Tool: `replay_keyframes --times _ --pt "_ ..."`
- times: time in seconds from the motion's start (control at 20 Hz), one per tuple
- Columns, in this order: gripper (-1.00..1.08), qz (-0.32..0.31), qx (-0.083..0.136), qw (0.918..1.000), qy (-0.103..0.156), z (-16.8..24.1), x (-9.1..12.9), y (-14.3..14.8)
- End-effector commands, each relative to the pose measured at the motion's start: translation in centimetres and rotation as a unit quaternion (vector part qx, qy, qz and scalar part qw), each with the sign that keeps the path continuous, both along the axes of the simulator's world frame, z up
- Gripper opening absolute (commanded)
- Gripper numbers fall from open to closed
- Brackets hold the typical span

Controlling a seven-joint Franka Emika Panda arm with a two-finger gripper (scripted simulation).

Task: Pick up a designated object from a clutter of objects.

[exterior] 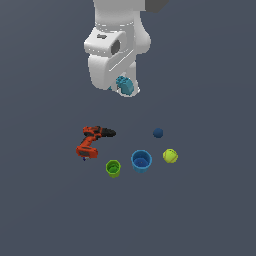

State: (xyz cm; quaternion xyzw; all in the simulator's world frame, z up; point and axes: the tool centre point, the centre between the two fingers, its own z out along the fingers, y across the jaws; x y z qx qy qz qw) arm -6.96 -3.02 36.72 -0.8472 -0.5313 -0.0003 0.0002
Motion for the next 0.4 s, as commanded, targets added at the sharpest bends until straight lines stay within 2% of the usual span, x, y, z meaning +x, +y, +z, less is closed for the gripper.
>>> replay_keyframes --times 0.0,0.35 --pt "-1.0 0.0 0.0 1.0 0.0 1.02 0.25 -0.1" --pt "-1.0 0.0 0.0 1.0 0.0 2.0 0.56 -0.19"
